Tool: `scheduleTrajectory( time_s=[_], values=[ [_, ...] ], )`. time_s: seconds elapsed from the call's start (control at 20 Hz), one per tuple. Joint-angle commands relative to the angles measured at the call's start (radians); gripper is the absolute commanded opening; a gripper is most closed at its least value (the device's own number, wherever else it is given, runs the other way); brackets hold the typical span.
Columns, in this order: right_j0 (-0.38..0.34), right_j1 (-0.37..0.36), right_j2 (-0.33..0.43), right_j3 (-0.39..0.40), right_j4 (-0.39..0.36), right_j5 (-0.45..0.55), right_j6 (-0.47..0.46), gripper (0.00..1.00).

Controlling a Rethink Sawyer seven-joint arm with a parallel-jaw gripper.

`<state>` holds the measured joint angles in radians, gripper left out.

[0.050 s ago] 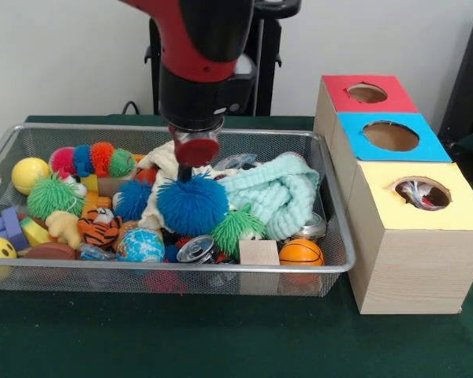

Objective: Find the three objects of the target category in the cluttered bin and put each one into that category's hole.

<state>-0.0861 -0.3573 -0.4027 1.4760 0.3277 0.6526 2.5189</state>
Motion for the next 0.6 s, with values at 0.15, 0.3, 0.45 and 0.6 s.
scheduleTrajectory(
  time_s=[0.15,0.3,0.45,0.6],
  values=[
    [-0.048,0.036,0.185,-0.047,-0.118,-0.028,-0.138,0.0],
    [-0.065,0.028,0.212,-0.039,-0.136,-0.016,-0.13,1.0],
    [-0.073,0.024,0.224,-0.039,-0.151,-0.009,-0.126,1.0],
    [-0.077,0.019,0.233,-0.034,-0.171,-0.023,-0.111,1.0]
  ],
)
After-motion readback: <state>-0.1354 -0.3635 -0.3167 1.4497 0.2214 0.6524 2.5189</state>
